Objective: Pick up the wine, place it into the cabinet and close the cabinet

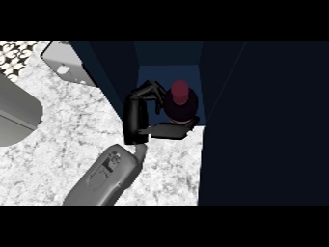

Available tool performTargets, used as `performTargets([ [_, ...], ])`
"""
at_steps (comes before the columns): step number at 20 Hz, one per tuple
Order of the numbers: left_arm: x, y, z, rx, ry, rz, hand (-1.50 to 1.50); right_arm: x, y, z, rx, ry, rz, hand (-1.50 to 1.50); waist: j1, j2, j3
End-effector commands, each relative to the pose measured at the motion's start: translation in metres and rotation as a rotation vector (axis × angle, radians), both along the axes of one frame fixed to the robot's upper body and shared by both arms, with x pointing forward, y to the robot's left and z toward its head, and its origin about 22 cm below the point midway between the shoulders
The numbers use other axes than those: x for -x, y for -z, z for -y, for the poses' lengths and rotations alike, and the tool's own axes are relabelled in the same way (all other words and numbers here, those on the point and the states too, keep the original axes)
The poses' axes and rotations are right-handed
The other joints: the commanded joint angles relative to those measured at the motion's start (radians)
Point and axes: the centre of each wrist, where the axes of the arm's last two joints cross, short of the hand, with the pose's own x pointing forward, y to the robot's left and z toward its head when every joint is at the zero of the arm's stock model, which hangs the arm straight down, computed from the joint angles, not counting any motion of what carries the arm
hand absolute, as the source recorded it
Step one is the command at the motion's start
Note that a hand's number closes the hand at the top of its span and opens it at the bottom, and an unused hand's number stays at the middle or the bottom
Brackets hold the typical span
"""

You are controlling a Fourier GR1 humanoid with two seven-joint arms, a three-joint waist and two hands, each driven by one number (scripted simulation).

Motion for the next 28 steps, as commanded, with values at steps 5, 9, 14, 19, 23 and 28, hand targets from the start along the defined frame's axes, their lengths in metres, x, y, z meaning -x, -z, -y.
performTargets([
  [5, -0.015, -0.009, -0.005, 0.03, -0.03, 0.001, 1.5, 0.027, -0.015, -0.002, -0.031, -0.037, 0.053, -1.5, 0.005, -0.001, 0.0],
  [9, -0.048, 0.001, -0.032, 0.014, 0.005, -0.032, 1.5, 0.02, -0.025, 0.005, -0.034, -0.035, 0.048, -1.5, -0.004, 0.002, 0.0],
  [14, -0.052, 0.004, -0.021, 0.038, -0.004, -0.077, 1.5, 0.02, -0.021, 0.01, -0.03, -0.035, 0.041, -1.5, -0.004, 0.002, 0.0],
  [19, -0.06, 0.004, -0.01, -0.015, -0.032, -0.1, 1.5, 0.016, -0.012, -0.002, -0.05, -0.04, 0.05, -1.5, -0.006, 0.002, 0.0],
  [23, -0.075, 0.01, -0.03, -0.021, -0.02, -0.102, 1.5, 0.015, -0.022, 0.017, -0.016, -0.034, 0.048, -1.5, -0.004, 0.002, 0.0],
  [28, -0.095, -0.004, -0.034, -0.058, -0.07, -0.023, 1.5, 0.033, -0.015, 0.005, -0.042, -0.05, 0.049, -1.5, -0.016, 0.003, 0.0],
])
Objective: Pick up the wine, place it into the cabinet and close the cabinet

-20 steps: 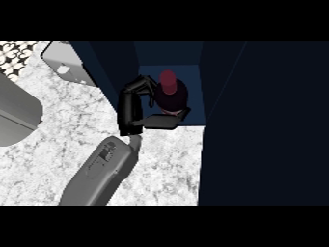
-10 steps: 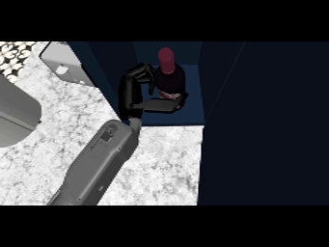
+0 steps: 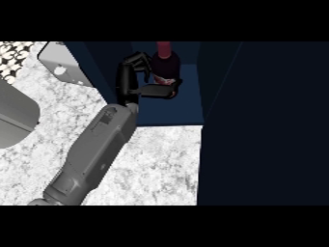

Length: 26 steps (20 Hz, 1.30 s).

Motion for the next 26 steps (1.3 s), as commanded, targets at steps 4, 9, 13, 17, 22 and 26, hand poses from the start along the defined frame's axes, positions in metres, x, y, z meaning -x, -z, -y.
performTargets([
  [4, -0.016, -0.004, 0.007, -0.043, -0.075, 0.062, 1.5, 0.019, -0.012, 0.0, -0.035, -0.067, 0.055, -1.5, -0.017, 0.005, 0.0],
  [9, -0.018, 0.003, 0.002, -0.071, -0.09, 0.069, 1.5, 0.031, -0.01, 0.003, -0.031, -0.071, 0.036, -1.5, -0.018, 0.003, 0.0],
  [13, -0.032, -0.007, -0.013, -0.048, -0.09, 0.033, 1.5, 0.03, -0.011, -0.011, -0.053, -0.065, 0.045, -1.5, -0.012, 0.006, -0.001],
  [17, -0.031, -0.005, -0.003, 0.07, -0.105, 0.007, 1.5, 0.018, -0.007, 0.0, -0.044, -0.073, 0.033, -1.5, -0.015, 0.007, 0.0],
  [22, -0.031, -0.002, -0.007, 0.153, -0.118, -0.004, 1.5, 0.023, -0.007, -0.002, -0.042, -0.071, 0.053, -1.5, -0.025, 0.008, 0.0],
  [26, -0.026, 0.013, -0.011, 0.128, -0.119, -0.007, 1.5, 0.009, -0.004, -0.01, -0.044, -0.086, 0.053, -1.5, -0.032, 0.015, -0.001],
])
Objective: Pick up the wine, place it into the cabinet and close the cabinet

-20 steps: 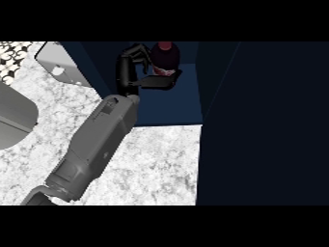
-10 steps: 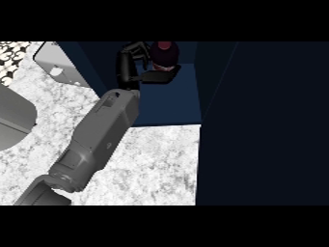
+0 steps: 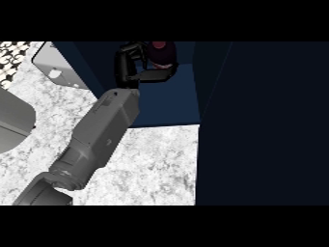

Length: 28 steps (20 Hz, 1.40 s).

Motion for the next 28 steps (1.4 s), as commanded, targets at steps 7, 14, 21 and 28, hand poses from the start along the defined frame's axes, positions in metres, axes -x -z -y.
performTargets([
  [7, -0.003, 0.01, -0.02, -0.007, -0.063, -0.048, 1.5, 0.023, -0.012, 0.004, -0.014, -0.045, 0.047, -1.5, -0.012, 0.017, -0.007],
  [14, 0.005, 0.026, -0.013, -0.081, -0.07, -0.104, -1.5, 0.016, -0.019, 0.0, -0.022, -0.021, 0.037, -1.5, 0.006, 0.013, -0.008],
  [21, 0.014, 0.046, -0.027, -0.146, -0.11, -0.108, -1.5, 0.015, -0.014, -0.002, -0.03, -0.029, 0.04, -1.5, -0.009, 0.019, -0.008],
  [28, 0.008, 0.039, -0.042, -0.165, -0.152, -0.093, -1.5, 0.009, -0.011, 0.0, -0.004, -0.042, 0.038, -1.5, -0.026, 0.029, -0.008],
])
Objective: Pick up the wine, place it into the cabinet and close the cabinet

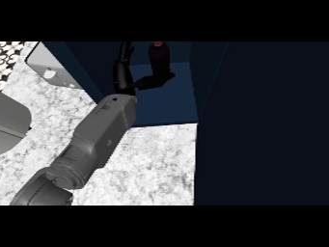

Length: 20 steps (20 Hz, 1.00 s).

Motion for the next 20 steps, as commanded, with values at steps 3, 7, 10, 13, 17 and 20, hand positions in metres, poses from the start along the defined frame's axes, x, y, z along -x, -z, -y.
performTargets([
  [3, 0.012, 0.025, -0.015, 0.016, -0.06, 0.012, -1.5, 0.01, -0.007, -0.001, -0.015, -0.016, 0.036, -1.5, 0.001, 0.012, -0.007],
  [7, 0.013, 0.026, -0.014, 0.021, -0.039, 0.012, -1.5, 0.013, -0.008, -0.001, -0.014, -0.027, 0.029, -1.5, 0.009, 0.007, -0.006],
  [10, 0.015, 0.032, -0.026, 0.038, -0.022, 0.026, -1.5, 0.011, -0.005, 0.002, -0.017, -0.026, 0.035, -1.5, 0.008, 0.009, -0.006],
  [13, 0.004, 0.013, -0.024, 0.049, -0.005, 0.036, -1.5, 0.018, -0.016, -0.005, -0.02, -0.027, 0.034, -1.5, 0.004, 0.008, -0.008],
  [17, 0.011, 0.025, -0.024, 0.054, 0.069, 0.051, -1.5, 0.003, -0.001, -0.007, -0.019, -0.025, 0.021, -1.5, 0.014, 0.009, -0.006],
  [20, 0.015, 0.034, -0.029, 0.078, 0.101, 0.036, -1.5, 0.016, -0.009, -0.003, -0.03, -0.012, 0.043, -1.5, 0.017, 0.003, -0.006],
])
